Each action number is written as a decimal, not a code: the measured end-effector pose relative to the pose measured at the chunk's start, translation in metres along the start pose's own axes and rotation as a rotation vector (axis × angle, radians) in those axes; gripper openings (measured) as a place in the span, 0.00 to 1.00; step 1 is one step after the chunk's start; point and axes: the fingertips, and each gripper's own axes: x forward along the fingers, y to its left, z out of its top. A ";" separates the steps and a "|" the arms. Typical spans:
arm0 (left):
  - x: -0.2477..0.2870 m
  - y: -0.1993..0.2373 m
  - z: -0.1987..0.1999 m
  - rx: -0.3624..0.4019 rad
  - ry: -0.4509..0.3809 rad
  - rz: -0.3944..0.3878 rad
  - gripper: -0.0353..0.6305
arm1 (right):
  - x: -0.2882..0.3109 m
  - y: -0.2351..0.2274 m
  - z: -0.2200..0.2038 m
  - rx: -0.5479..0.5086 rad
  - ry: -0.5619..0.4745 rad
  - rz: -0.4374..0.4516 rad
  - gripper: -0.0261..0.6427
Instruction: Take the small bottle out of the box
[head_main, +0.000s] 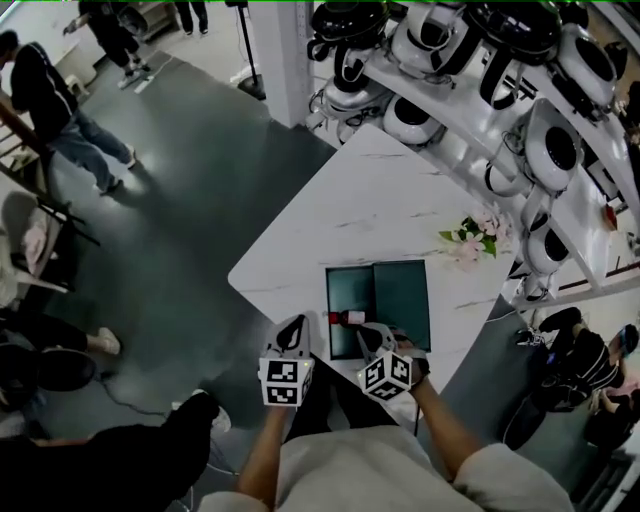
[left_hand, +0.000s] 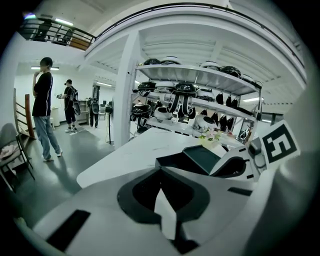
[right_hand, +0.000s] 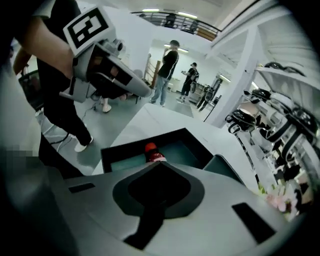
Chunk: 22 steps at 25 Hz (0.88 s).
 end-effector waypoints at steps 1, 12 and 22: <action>-0.001 -0.001 -0.002 0.006 0.004 0.001 0.08 | 0.002 0.002 -0.002 -0.057 0.024 0.000 0.07; -0.004 -0.003 -0.005 -0.009 0.003 0.007 0.08 | 0.019 0.012 -0.010 -0.410 0.156 0.059 0.08; -0.004 0.003 -0.007 -0.013 0.004 0.008 0.08 | 0.042 0.011 -0.013 -0.432 0.227 0.133 0.48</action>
